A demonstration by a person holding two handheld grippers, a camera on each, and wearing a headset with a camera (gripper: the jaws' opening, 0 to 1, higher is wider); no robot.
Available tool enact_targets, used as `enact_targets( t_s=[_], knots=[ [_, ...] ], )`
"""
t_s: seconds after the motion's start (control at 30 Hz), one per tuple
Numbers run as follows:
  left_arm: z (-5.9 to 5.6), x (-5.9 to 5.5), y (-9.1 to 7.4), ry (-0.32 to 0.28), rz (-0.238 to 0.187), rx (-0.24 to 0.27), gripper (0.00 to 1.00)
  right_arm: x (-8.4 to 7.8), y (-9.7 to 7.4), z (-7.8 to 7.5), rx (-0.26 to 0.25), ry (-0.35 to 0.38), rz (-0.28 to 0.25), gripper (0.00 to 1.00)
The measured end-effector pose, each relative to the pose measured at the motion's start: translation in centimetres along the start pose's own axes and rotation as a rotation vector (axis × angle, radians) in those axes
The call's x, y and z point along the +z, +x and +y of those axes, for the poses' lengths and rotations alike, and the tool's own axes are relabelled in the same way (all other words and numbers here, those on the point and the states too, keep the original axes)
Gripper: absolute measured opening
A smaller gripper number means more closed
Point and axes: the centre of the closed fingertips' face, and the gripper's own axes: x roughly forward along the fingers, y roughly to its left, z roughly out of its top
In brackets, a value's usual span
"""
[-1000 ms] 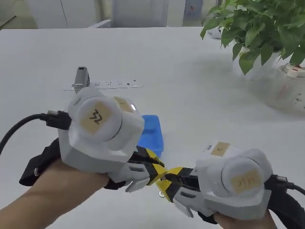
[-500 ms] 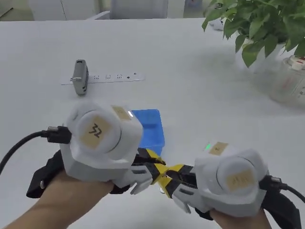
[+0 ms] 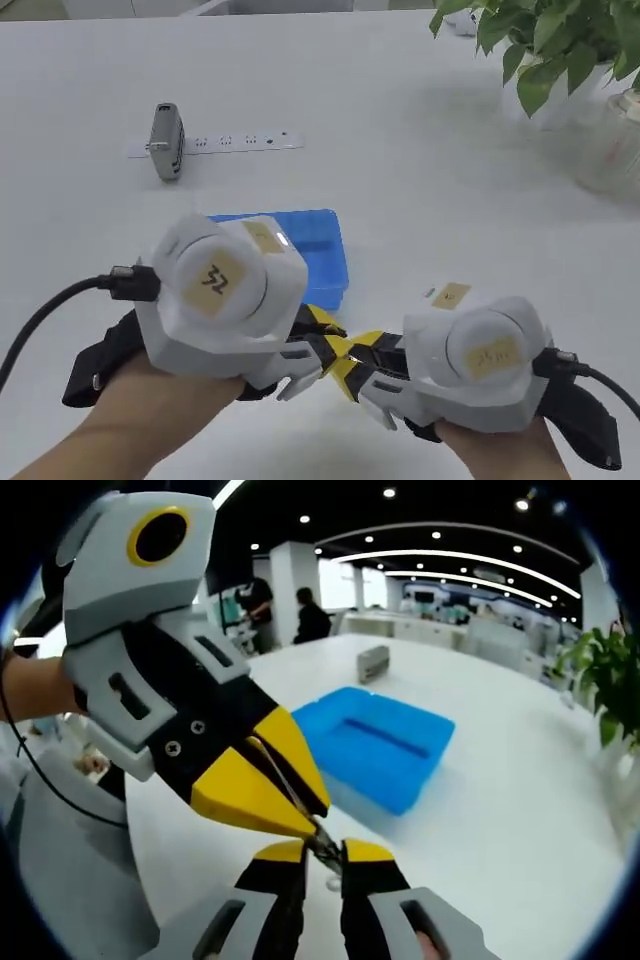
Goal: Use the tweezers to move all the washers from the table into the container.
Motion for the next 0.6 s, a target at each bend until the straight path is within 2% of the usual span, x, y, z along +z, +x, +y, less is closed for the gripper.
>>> enact_targets(
  t_s=[0.6],
  knots=[
    [0.02,-0.84,0.63,0.016,0.037,-0.007,0.0,-0.77,0.76,0.34,0.02,0.018,0.017,0.08]
  ],
)
